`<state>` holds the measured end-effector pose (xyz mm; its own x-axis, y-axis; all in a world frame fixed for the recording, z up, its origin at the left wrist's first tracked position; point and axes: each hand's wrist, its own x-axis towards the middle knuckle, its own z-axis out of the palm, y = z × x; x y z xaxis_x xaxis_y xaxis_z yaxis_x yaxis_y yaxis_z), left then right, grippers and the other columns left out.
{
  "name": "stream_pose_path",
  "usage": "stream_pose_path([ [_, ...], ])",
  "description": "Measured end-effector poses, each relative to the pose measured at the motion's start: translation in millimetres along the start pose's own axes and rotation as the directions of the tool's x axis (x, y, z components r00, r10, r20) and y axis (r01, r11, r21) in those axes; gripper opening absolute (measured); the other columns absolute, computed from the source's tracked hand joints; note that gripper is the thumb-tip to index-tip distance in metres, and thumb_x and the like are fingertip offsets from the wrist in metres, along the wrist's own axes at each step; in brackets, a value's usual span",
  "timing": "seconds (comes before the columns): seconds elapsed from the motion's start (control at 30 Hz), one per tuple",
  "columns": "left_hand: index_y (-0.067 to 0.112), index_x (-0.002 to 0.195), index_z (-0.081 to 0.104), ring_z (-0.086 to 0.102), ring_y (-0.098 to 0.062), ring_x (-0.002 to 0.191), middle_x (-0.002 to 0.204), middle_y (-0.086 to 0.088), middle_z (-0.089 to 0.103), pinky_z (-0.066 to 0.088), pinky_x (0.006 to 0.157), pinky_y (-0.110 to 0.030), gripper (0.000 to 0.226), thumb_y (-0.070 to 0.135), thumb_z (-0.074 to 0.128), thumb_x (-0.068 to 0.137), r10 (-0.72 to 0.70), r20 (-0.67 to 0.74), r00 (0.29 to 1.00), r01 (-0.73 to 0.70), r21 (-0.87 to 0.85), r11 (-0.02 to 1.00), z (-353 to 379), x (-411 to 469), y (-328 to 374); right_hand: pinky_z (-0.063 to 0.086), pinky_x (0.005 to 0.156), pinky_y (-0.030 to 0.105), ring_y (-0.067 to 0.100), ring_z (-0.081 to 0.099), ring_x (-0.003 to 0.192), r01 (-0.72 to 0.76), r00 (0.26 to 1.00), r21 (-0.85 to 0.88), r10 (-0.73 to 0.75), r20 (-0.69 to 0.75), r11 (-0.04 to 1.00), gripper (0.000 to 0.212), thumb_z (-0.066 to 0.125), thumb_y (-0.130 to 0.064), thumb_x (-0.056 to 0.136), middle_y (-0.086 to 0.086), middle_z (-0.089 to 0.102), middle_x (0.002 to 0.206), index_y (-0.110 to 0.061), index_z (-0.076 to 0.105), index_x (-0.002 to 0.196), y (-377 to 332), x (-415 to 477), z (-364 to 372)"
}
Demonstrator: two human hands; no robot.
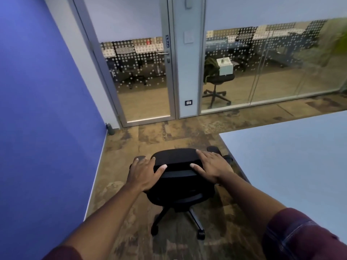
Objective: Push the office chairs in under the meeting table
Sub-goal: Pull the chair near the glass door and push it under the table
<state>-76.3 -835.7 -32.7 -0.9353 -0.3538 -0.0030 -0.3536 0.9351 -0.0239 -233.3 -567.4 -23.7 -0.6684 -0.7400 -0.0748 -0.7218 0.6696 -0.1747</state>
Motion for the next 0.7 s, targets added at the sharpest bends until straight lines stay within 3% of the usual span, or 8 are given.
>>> stream_pose_path([
  [0.07,0.015,0.126,0.069,0.063,-0.031,0.126,0.125,-0.008,0.073,0.043,0.109,-0.051,0.107,0.088,-0.001,0.093,0.007,-0.033,0.999,-0.006,0.026,1.000,0,-2,4,0.035,0.118,0.049,0.035,0.050,0.142,-0.015,1.000,-0.050,0.016,0.022,0.999,0.096,0.010,-0.082,0.099,0.013,0.052,0.160,-0.016,0.038,0.163,3,1,-1],
  [0.17,0.017,0.116,0.074,0.068,-0.030,0.110,0.112,-0.005,0.076,0.044,0.101,-0.049,0.102,0.084,0.001,0.091,0.015,-0.023,1.000,-0.014,0.039,0.999,-9,-6,14,0.044,0.108,0.051,0.034,0.060,0.126,-0.020,1.000,-0.065,0.021,0.016,0.998,0.110,-0.005,-0.091,0.088,0.011,0.064,0.143,-0.020,0.056,0.146,7,0,0],
  [0.3,0.018,0.126,0.073,0.070,-0.027,0.110,0.116,-0.003,0.078,0.044,0.097,-0.046,0.101,0.083,0.003,0.093,0.032,-0.007,0.999,-0.032,0.056,0.998,-13,-11,20,0.047,0.102,0.049,0.032,0.064,0.115,0.001,1.000,-0.075,-0.002,-0.019,0.997,0.105,-0.004,-0.091,0.089,0.009,0.070,0.129,-0.022,0.063,0.131,12,-5,3],
  [0.43,0.018,0.141,0.066,0.068,-0.029,0.118,0.128,-0.005,0.075,0.044,0.099,-0.048,0.078,0.074,0.023,0.107,0.083,0.050,0.995,-0.085,0.028,0.996,-14,-9,21,0.046,0.100,0.048,0.029,0.065,0.108,0.017,0.998,-0.081,-0.023,-0.065,0.997,0.095,0.001,-0.087,0.094,0.008,0.072,0.119,-0.023,0.065,0.122,12,-14,6],
  [0.6,0.021,0.124,0.072,0.071,-0.024,0.103,0.111,0.000,0.078,0.045,0.090,-0.045,0.101,0.085,0.002,0.092,0.121,-0.055,0.991,-0.120,0.029,0.992,-1,-20,14,0.046,0.098,0.047,0.027,0.066,0.104,0.012,0.993,-0.091,-0.022,-0.112,0.996,0.089,0.005,-0.084,0.098,0.006,0.074,0.115,-0.023,0.066,0.119,5,-28,13],
  [0.7,0.022,0.115,0.074,0.071,-0.024,0.093,0.100,0.002,0.077,0.045,0.083,-0.044,0.103,0.088,-0.001,0.090,0.138,-0.089,0.986,-0.136,0.031,0.990,5,-29,13,0.045,0.095,0.046,0.024,0.065,0.099,0.012,0.991,-0.081,-0.023,-0.135,0.997,0.086,0.005,-0.084,0.099,0.003,0.073,0.109,-0.025,0.066,0.113,2,-40,18],
])
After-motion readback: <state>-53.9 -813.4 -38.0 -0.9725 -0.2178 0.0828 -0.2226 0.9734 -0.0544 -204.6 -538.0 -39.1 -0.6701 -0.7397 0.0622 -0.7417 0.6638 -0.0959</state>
